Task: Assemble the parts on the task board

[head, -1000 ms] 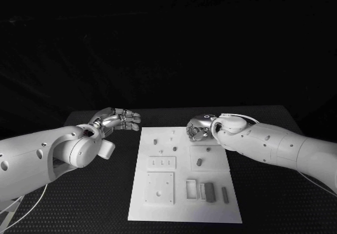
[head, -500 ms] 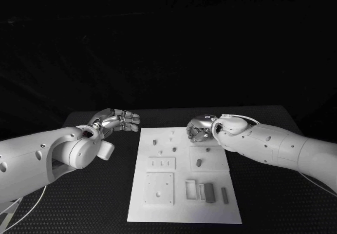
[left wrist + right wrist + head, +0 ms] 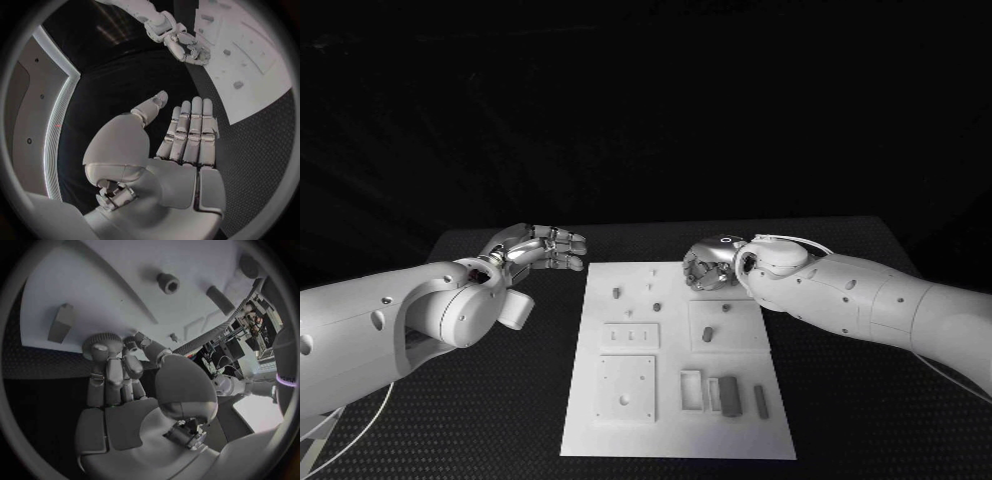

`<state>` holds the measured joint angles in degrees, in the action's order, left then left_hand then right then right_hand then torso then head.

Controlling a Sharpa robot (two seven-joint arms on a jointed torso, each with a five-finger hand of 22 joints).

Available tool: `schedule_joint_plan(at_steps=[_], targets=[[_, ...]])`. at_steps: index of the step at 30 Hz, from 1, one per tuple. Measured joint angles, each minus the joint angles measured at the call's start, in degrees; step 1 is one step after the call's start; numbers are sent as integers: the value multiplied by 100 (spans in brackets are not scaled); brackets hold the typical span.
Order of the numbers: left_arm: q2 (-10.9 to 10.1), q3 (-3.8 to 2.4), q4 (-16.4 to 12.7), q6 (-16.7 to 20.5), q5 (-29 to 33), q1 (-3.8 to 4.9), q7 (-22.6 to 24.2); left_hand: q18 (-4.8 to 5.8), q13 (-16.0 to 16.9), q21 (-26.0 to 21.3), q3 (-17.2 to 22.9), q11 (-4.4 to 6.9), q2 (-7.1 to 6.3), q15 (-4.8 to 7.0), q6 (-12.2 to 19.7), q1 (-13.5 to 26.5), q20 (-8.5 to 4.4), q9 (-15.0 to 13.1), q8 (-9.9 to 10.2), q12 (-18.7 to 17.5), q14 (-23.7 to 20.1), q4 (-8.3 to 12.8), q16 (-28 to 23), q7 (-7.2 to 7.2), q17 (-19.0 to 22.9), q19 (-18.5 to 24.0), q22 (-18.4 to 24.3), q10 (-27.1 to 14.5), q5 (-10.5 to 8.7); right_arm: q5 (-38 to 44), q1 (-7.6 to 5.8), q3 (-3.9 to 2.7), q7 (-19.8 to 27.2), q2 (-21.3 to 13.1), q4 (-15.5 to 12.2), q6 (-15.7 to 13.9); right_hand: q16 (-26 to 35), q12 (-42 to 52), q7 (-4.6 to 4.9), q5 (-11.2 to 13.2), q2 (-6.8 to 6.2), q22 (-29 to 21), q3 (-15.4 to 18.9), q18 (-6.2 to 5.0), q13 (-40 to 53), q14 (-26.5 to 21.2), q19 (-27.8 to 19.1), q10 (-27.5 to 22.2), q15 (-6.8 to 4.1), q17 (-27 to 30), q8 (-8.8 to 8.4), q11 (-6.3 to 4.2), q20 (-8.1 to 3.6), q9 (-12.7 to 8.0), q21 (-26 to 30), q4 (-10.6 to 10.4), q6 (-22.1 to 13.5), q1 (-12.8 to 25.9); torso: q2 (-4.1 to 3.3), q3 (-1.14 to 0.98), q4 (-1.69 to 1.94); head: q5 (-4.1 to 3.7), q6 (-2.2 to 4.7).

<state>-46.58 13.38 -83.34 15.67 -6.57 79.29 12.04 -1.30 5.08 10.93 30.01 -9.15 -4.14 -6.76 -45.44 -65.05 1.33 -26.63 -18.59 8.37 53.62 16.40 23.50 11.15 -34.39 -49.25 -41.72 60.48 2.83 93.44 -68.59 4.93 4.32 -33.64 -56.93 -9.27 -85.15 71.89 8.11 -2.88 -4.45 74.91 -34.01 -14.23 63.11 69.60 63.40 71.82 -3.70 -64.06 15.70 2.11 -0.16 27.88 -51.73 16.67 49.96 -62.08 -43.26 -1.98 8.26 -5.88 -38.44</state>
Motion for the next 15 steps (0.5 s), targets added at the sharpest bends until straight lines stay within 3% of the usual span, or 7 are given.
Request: schedule_joint_plan(at_steps=[4,11,15], targets=[[1,0,1,0,0,0,0,1,0,0,0,0,23,0,0,23,0,0,0,0,0,0,0,0,0,0,0,0,0,11,3,2,0,8,-3,-26,-22,0,-82,0,94,0,-26,0,26,16,-5,59,-110,0,146,-101,-5,76,-10,-5,281,33,-2,0,0,-3,0],[-2,0,1,0,1,0,0,1,0,0,0,0,23,0,0,23,0,0,0,-22,0,0,0,0,-5,0,0,0,0,49,12,9,-18,9,-1,-123,-22,0,-189,6,298,0,-90,-2,71,53,-16,99,-187,-13,249,-182,-16,94,-32,7,506,25,-4,1,3,-4,0],[-2,0,1,0,1,0,0,2,0,0,0,0,23,0,0,23,0,0,0,-22,0,0,0,0,-5,0,0,0,0,73,21,14,-28,5,-18,-181,-44,22,-195,23,341,0,-119,-2,91,71,-35,129,-205,-21,299,-212,-35,97,-32,8,519,13,-5,2,4,-4,-5]])
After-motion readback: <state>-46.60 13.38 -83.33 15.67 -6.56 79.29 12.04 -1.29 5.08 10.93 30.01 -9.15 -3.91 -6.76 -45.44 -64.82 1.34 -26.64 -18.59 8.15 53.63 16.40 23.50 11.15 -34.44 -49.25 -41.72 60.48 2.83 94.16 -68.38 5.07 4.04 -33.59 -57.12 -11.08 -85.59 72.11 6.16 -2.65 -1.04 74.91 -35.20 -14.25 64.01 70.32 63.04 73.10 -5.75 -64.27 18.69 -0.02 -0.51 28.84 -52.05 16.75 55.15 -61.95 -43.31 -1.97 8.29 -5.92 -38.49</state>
